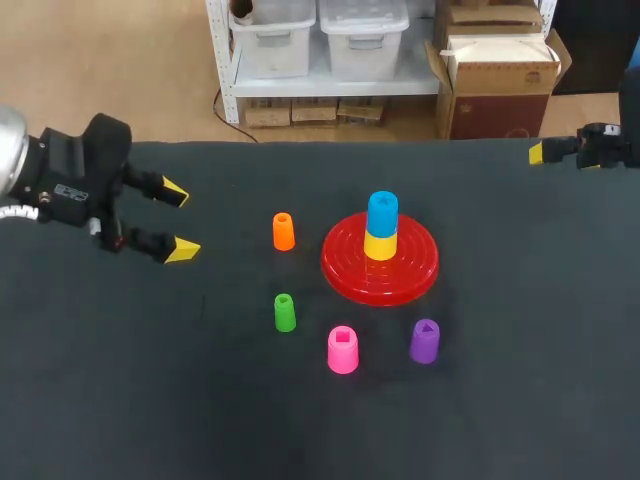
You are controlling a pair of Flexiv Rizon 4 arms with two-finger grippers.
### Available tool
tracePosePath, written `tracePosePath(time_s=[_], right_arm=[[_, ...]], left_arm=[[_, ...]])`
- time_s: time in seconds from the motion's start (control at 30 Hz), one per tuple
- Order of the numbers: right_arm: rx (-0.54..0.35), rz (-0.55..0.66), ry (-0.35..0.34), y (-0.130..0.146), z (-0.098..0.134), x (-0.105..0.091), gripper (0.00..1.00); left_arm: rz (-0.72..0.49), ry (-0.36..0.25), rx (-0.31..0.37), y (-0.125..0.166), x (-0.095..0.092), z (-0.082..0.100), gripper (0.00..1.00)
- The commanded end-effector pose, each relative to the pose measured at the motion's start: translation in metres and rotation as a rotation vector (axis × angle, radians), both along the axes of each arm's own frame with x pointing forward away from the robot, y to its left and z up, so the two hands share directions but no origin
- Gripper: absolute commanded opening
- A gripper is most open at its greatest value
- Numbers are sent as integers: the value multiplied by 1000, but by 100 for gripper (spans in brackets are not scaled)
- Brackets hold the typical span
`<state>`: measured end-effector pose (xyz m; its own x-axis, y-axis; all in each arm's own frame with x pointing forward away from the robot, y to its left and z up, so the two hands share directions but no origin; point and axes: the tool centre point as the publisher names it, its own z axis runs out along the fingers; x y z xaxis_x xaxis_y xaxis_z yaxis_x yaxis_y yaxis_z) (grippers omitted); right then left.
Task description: Pick up and stack the cylinders on the red base in this order: pink,purple,orange,green
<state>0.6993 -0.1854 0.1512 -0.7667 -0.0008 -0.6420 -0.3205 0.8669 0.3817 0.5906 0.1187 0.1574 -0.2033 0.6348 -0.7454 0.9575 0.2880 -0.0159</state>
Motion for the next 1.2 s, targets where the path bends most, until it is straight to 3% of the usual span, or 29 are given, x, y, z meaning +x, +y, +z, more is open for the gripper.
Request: tracePosePath(time_s=[0.03, 0.83, 1.0, 1.2], right_arm=[[0, 0, 0, 0, 0, 0, 100], [0, 0, 0, 0, 0, 0, 100], [-178, 155, 41, 42, 8, -4, 100], [-313, 332, 43, 90, 7, -34, 100]], left_arm=[[-1, -4, -4, 1, 0, -1, 100], [-1, -4, -4, 1, 0, -1, 100], [-1, -4, -4, 1, 0, -1, 100], [-1, -4, -4, 1, 0, -1, 100]])
